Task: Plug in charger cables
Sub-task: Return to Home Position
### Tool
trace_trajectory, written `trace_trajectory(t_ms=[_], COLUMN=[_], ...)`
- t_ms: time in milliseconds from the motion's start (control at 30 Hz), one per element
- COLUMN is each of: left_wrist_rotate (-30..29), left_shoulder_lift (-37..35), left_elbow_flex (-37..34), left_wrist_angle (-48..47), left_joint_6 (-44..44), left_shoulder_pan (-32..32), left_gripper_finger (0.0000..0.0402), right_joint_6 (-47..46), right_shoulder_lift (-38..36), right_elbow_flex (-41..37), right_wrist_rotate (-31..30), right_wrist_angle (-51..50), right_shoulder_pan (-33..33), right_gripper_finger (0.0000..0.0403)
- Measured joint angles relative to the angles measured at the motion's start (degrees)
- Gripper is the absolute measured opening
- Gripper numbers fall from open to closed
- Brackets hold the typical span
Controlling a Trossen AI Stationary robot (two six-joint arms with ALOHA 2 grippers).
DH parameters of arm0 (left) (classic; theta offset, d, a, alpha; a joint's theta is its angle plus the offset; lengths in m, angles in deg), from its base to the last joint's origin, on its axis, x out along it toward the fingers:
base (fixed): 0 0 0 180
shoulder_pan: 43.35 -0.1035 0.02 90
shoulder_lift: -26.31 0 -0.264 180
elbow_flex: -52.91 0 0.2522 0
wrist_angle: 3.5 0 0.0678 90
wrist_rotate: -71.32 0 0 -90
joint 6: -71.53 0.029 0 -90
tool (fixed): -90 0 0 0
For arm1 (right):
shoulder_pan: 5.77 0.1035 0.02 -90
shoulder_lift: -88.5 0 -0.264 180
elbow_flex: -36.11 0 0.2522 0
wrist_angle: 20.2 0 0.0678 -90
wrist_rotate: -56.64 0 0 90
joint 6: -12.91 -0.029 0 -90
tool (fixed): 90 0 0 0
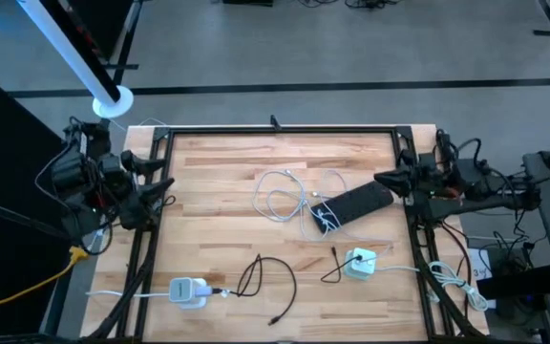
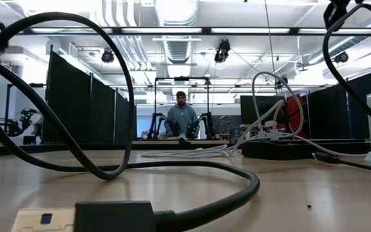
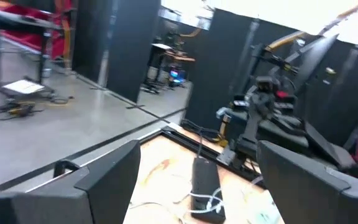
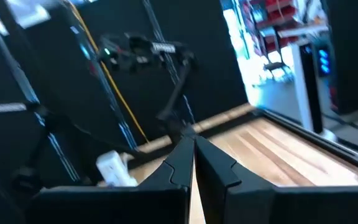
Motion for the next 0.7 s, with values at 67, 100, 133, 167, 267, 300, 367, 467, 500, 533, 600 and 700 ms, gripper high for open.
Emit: trace_trajectory(t_ms=[67,100,133,167,267,300,367,467,500,533,600,700], left_wrist_rotate=[2.80,5.10,7.79,10.70,19.13,21.53,25.88,32.85,35.24,37.70,41.99,50.18], left_shoulder_lift=[1.69,2.64,3.78,4.96,8.75,10.11,12.82,16.78,18.00,18.96,20.37,21.93], left_elbow_flex=[0.00,0.00,0.00,0.00,0.00,0.00,-0.02,-0.90,-1.42,-2.09,-4.05,-7.52], left_wrist_angle=[3.64,5.45,7.29,9.25,16.41,19.29,26.42,39.39,44.11,48.84,57.41,69.83], left_joint_6=[-0.29,-0.16,0.10,0.76,6.43,9.51,17.69,31.46,35.72,39.70,45.86,50.85], left_shoulder_pan=[-3.68,-5.83,-7.96,-10.31,-16.74,-18.70,-21.92,-25.40,-26.44,-27.30,-28.89,-31.90], left_gripper_finger=[0.0309,0.0309,0.0309,0.0309,0.0309,0.0309,0.0309,0.0304,0.0297,0.0286,0.0255,0.0190], right_joint_6=[-0.22,-0.34,-0.28,-0.09,-0.14,-0.24,-0.75,-0.74,-0.78,-1.24,-2.73,-3.68], right_shoulder_lift=[-2.76,-4.05,-5.29,-6.45,-9.40,-10.26,-10.98,-10.65,-10.22,-9.98,-10.00,-10.14], right_elbow_flex=[-2.34,-3.36,-4.24,-5.06,-7.47,-8.38,-10.68,-15.42,-17.29,-19.19,-23.06,-25.97], right_wrist_rotate=[0.02,0.11,0.72,1.47,4.11,5.07,6.95,9.42,9.88,10.13,10.53,10.02], right_wrist_angle=[-0.09,-0.13,-0.14,-0.07,0.05,0.25,2.83,10.35,13.52,16.36,21.38,24.48], right_shoulder_pan=[0.00,0.00,0.00,-0.02,0.00,0.00,0.00,0.00,0.00,0.00,0.00,0.00], right_gripper_finger=[0.0000,0.0000,0.0000,0.0000,0.0000,0.0000,0.0000,0.0000,0.0000,0.0000,0.0000,0.0000])
